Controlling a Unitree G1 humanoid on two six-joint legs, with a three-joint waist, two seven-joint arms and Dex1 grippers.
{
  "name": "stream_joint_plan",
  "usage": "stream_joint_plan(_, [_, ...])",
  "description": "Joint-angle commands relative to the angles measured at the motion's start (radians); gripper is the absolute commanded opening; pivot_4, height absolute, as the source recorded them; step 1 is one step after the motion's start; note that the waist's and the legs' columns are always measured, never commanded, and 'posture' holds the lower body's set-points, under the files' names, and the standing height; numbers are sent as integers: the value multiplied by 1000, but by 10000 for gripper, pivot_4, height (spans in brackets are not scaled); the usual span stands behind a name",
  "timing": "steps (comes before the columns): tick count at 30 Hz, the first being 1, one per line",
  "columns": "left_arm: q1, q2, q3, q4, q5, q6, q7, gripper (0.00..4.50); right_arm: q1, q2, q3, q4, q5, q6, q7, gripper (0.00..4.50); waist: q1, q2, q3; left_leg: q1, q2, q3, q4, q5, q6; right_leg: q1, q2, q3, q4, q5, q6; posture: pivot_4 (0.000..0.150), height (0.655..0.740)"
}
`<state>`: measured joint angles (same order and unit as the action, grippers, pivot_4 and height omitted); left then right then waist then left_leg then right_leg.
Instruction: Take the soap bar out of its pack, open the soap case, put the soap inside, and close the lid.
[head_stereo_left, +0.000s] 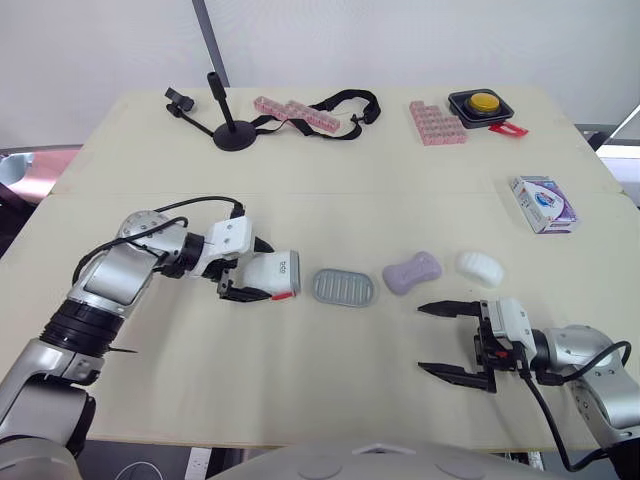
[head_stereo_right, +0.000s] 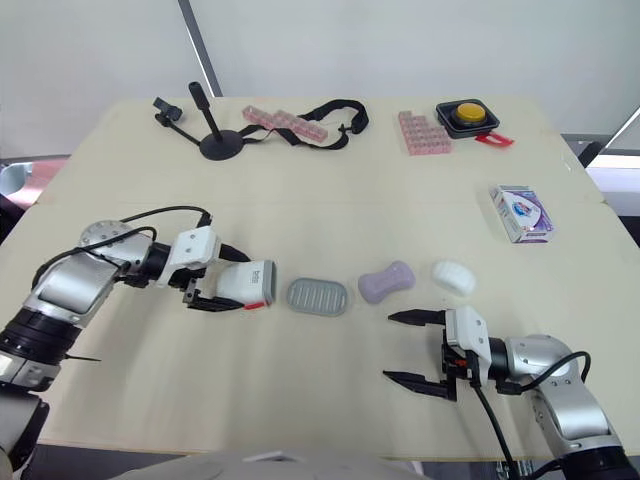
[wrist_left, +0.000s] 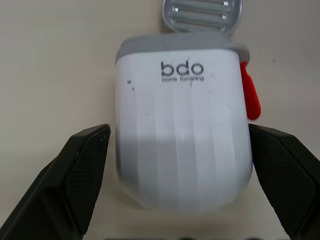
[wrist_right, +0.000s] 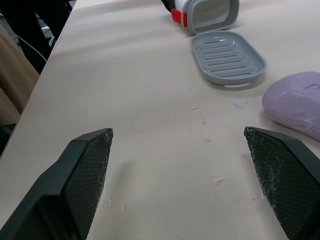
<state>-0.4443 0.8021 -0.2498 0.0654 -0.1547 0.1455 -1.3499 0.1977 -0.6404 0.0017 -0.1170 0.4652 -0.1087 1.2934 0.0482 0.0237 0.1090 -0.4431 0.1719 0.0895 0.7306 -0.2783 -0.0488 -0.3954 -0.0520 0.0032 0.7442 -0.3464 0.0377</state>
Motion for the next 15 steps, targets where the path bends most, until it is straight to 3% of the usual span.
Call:
stream_joint_plan(1, [21,12,83,-36,-46,-34,18,44986,-4,-12,-21,-32,16,3,-5,45000,0,0,0,0,0,0,0,0,0,0,0,0,0,0,0,1500,7096])
stream_joint_plan(9, [168,-77,367,-261,-272,72,237,44986,-12,-8,-25,-88,23,49,-46,45000,-2,-1,1,-1,0,-1,0,0,0,0,0,-1,-1,0,0,1500,7096])
stream_joint_plan(15, [534,-119,505,-543,-338,64,320,44986,-33,-22,-36,-96,34,69,-37,45000,-9,-4,3,0,1,-1,-2,0,0,3,2,-2,-5,0,1,1500,7096])
